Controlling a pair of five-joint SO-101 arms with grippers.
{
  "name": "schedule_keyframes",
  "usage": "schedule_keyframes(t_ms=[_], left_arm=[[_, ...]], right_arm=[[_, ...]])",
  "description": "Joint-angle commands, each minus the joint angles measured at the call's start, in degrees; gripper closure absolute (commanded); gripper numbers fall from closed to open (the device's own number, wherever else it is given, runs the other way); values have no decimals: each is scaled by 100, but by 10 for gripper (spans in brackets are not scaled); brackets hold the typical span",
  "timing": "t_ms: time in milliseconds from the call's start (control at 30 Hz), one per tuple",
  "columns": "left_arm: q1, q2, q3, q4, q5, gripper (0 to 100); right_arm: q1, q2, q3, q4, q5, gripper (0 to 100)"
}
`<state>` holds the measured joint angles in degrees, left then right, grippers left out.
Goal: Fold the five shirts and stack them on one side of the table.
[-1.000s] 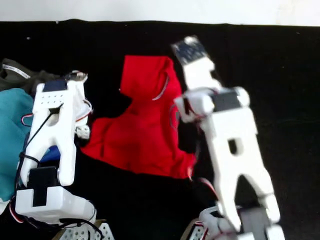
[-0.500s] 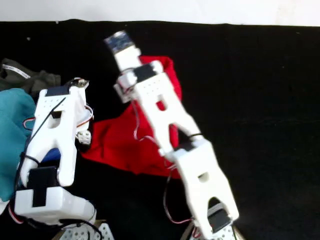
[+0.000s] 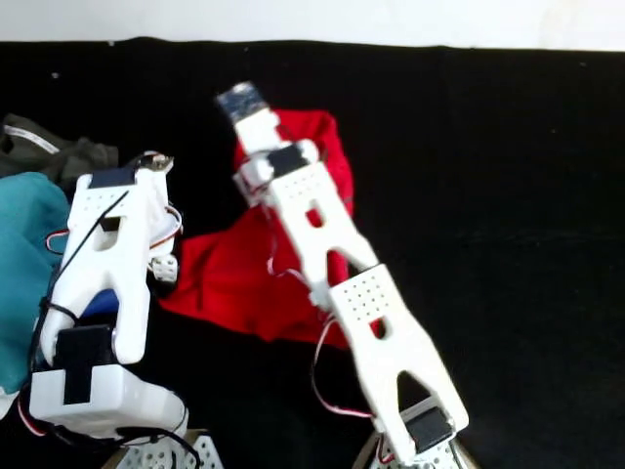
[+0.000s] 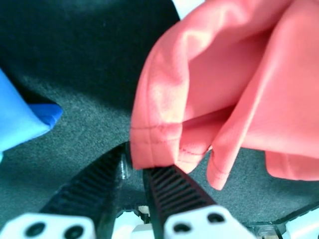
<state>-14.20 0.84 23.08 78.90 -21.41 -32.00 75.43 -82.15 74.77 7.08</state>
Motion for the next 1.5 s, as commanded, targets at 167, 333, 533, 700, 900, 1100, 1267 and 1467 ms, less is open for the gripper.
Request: schedule_keyframes(t_ms=[167,333,533,700,900,1100,1267,1467], left_arm=[[-549,-242,-286,-79,-18,991],[-857,-242,-1516,-18,-9,991],[-655,-242,-3301,712,0,991],[-198,-242,-4954,1398,44,991],[541,-233,-5578,1943,484,988],[945,-127,-4259,1301,923,986],[1218,347,-3688,765,1011,986],[1587,980,-3697,615,1327,925]], right_arm=[[989,-57,-1974,1042,774,993],[1446,-1130,-1895,1648,853,993],[1815,-2747,-1842,1903,862,993],[1903,-3723,-1842,2018,862,993],[1912,-4198,-1842,2624,862,993],[2114,-4804,-1833,2633,862,993],[2273,-5525,-875,2651,844,993],[2220,-7292,2352,2651,844,993]])
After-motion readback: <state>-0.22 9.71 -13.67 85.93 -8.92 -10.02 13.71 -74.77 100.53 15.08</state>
